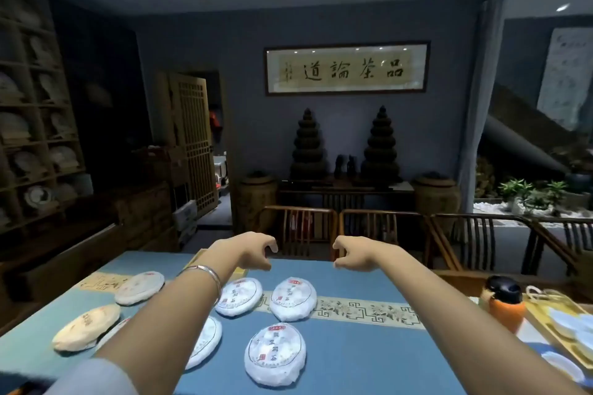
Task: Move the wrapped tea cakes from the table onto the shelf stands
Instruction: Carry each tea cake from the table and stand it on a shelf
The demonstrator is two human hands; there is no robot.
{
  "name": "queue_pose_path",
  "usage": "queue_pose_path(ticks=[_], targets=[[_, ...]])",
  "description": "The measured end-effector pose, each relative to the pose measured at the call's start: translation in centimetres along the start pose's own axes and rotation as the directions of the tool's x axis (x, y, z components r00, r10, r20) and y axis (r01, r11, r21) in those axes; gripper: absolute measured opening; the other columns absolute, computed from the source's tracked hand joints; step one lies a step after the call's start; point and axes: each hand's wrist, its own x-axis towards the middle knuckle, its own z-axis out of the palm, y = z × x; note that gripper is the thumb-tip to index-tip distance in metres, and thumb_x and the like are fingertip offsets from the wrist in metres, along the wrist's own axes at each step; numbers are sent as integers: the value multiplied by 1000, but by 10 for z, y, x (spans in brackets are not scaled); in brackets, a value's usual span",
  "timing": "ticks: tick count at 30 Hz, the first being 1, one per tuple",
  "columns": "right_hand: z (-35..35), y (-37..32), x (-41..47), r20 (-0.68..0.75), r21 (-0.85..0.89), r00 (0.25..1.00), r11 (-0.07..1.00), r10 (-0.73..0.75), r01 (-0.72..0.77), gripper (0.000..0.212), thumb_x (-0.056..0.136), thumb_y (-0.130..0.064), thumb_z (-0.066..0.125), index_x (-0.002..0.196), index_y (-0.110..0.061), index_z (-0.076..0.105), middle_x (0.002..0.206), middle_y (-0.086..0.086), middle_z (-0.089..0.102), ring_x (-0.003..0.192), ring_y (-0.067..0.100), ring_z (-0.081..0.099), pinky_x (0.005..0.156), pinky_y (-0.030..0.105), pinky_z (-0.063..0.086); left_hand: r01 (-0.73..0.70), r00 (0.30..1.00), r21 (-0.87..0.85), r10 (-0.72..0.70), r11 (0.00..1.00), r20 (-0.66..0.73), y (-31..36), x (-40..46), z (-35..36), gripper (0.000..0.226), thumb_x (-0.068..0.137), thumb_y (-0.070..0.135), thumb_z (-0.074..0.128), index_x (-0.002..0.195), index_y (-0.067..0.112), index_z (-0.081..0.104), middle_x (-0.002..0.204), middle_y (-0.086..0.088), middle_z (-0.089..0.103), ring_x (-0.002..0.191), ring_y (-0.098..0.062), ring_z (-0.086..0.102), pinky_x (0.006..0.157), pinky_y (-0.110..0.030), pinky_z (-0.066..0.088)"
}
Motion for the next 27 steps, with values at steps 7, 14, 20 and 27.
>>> queue_pose_path(ticks=[7,14,20,27], targets=[[29,-10,119,50,11,997,998,54,-54,58,96,-37,56,145,-13,38,148,9,46,133,25,47,105,33,39,78,996,-37,-76,996,56,-85,97,31,47,86,27,65,132,23,53,133,-3,57,109,-19,53,89,-28,41],[80,-4,211,116,102,984,984,133,-145,58,97,-39,54,147,-17,34,147,9,48,132,26,47,102,33,38,74,990,-160,-52,984,134,-150,197,83,51,88,21,64,137,17,49,137,-9,56,121,-26,54,96,-29,42],[164,19,236,225,149,943,948,245,-282,54,96,-32,55,144,-13,39,140,14,55,124,29,53,94,28,40,104,964,-223,-44,969,262,-188,235,164,52,88,23,62,138,17,48,130,-12,61,117,-29,57,96,-30,43],[278,41,237,365,273,864,847,348,-456,49,99,-26,51,143,-10,38,107,14,64,105,30,60,79,30,39,253,888,-321,-88,913,451,-221,239,248,54,92,21,59,143,16,43,132,-17,58,118,-30,56,98,-32,42]])
